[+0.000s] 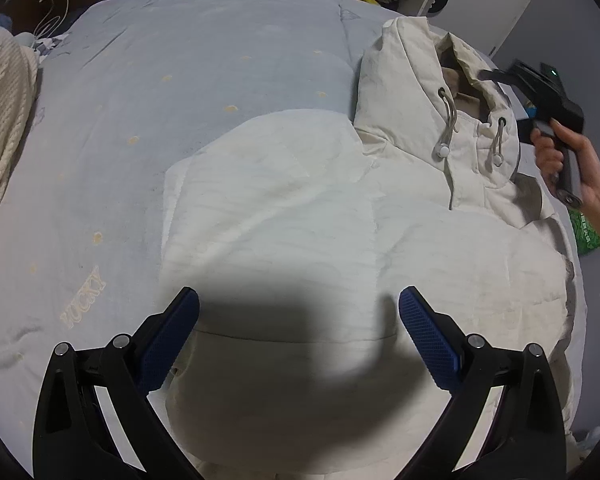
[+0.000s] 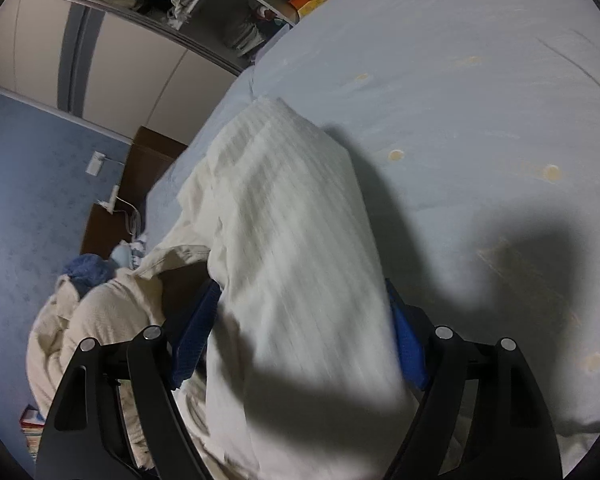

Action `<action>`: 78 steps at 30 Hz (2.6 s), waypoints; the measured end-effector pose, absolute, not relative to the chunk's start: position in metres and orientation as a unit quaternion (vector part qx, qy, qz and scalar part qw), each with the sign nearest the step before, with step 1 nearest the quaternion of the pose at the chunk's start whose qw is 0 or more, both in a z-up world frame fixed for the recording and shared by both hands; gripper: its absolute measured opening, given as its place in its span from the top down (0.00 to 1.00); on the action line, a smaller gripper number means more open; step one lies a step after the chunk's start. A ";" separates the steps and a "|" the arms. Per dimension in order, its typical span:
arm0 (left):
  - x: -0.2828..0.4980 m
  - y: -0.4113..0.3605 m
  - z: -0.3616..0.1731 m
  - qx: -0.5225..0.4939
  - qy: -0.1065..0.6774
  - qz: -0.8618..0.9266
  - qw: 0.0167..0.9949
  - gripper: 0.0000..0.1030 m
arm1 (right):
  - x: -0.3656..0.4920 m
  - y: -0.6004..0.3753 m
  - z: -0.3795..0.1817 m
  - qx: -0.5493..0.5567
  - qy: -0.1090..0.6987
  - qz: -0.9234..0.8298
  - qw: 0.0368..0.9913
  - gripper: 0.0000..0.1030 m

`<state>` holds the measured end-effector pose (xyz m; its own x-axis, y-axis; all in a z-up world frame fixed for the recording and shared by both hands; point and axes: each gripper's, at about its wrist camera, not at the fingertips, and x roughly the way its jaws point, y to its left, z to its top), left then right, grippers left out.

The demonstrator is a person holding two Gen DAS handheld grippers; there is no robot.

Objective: Fold large clothes
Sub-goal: 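Grasp the jacket hood with the right tool and lift it, then fold the held hood down over the jacket body with the right tool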

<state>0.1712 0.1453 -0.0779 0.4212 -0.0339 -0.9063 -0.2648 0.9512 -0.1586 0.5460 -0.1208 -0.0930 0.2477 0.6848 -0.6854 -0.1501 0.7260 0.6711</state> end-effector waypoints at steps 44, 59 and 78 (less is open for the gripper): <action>0.143 0.162 -0.009 -0.183 0.445 0.066 0.874 0.07 | 0.220 -0.156 -0.013 -0.027 0.404 0.353 0.844 0.85; 0.147 0.111 0.016 -0.188 0.374 -0.074 0.905 0.07 | 0.179 -0.161 -0.029 -0.101 0.392 0.354 0.843 0.85; 0.147 0.097 -0.005 -0.141 0.433 -0.103 0.884 0.82 | 0.156 -0.179 -0.002 -0.094 0.411 0.329 0.845 0.48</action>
